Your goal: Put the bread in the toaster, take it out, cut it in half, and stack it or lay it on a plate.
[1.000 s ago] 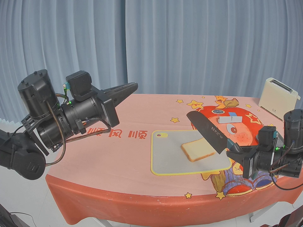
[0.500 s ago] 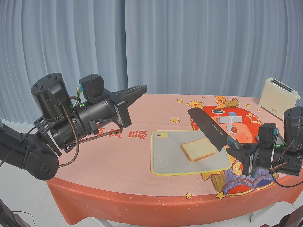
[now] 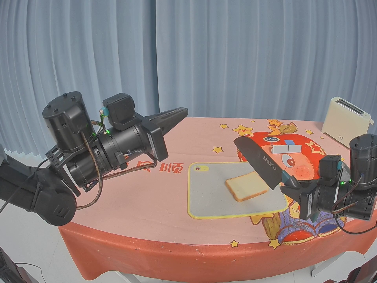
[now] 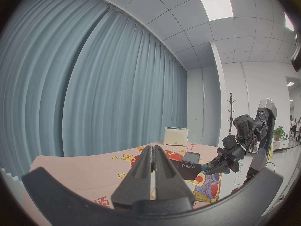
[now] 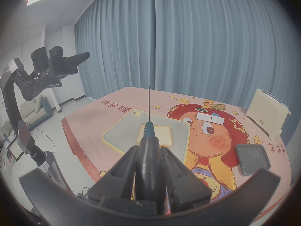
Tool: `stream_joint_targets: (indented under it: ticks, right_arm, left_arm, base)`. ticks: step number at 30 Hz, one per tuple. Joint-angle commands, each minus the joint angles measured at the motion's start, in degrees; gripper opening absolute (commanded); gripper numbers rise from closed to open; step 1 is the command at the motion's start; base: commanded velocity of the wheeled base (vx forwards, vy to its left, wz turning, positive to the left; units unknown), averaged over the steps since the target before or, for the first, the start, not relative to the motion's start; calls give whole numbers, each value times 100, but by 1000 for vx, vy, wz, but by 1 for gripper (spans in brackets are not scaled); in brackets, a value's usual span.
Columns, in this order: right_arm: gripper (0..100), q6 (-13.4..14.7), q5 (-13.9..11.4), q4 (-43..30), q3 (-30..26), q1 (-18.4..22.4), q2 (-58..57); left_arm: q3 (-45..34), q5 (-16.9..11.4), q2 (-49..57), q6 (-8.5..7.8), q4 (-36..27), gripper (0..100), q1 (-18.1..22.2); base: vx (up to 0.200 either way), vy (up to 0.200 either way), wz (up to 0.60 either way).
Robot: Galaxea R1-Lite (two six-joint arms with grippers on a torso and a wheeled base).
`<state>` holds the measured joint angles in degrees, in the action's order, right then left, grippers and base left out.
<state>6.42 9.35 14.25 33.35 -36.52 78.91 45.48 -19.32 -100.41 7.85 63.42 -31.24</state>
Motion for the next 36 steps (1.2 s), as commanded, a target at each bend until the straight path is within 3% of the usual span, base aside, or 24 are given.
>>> stream_joint_targets:
  ticks: [1, 9, 20, 24, 26, 29, 36]
  right_arm:
    - [0, -1, -3, 8, -39, -13, 133]
    - [0, -10, 5, -1, -119, -101, 213]
    - [0, -1, 5, 8, -180, -206, 265]
    - [0, -1, 23, 8, -189, -180, 274]
    - [0, -1, 67, 8, -189, -153, 265]
    - [0, -1, 93, -1, -224, -189, 256]
    - [0, -10, 172, 8, -277, -171, 283]
  left_arm:
    - [-31, -1, -101, -3, 4, 0, -57]
    - [40, -1, -338, -3, 83, 0, -514]
    - [1358, -63, -1499, -73, -339, 0, -505]
    - [1639, -72, -1683, -231, -523, 0, -505]
    - [2043, -80, -1929, -530, -602, 0, -505]
    - [2342, -80, -2114, -706, -725, 0, -505]
    - [2738, -89, -2290, -732, -1218, 0, -541]
  base:
    - [0, 0, 0]
    - [0, 0, 0]
    - [0, 0, 0]
    - [0, 0, 0]
    - [0, 0, 0]
    - [0, 0, 0]
    - [0, 0, 0]
